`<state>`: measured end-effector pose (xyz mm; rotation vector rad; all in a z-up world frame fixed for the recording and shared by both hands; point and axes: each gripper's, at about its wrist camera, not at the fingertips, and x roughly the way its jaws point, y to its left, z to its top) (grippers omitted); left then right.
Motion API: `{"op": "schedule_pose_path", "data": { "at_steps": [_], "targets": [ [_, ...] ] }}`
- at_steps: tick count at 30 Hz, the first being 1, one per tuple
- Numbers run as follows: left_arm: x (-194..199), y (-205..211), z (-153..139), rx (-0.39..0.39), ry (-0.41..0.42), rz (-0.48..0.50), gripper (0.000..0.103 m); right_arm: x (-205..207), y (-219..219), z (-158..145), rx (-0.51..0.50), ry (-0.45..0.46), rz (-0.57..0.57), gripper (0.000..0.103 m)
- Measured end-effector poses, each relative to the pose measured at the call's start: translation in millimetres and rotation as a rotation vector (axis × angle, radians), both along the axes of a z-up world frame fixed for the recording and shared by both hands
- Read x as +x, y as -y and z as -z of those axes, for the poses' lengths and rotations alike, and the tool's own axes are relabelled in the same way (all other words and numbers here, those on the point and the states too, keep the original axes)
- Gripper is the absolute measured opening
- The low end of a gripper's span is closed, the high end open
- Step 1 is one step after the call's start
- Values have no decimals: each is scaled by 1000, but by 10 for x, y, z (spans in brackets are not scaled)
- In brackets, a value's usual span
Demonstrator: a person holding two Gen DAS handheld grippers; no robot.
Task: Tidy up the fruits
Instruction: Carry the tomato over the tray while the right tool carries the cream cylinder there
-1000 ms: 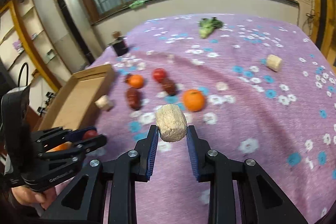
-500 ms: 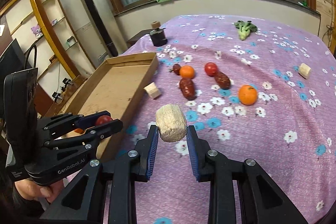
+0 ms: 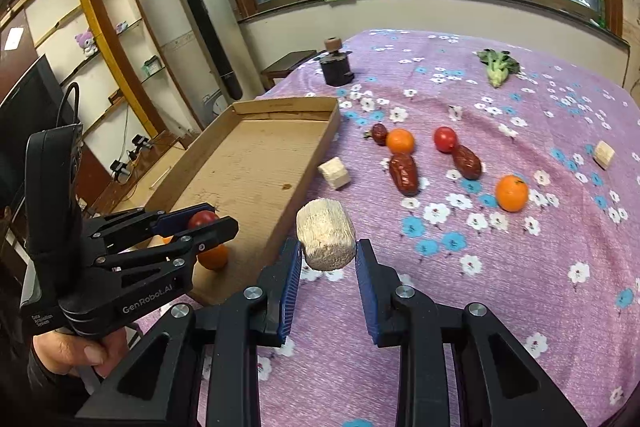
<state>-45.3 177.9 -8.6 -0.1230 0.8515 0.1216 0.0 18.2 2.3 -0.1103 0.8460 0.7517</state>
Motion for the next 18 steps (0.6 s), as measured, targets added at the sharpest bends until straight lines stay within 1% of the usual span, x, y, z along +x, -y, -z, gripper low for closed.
{"op": "schedule_pose_path", "data": {
  "at_steps": [12, 18],
  "targets": [
    [-77, -343, 18, -17, 4, -62, 28, -24, -433, 33, -19, -4, -80, 28],
    [-90, -647, 17, -45, 6, -116, 28, -38, -657, 52, -28, -5, -121, 28]
  ]
}}
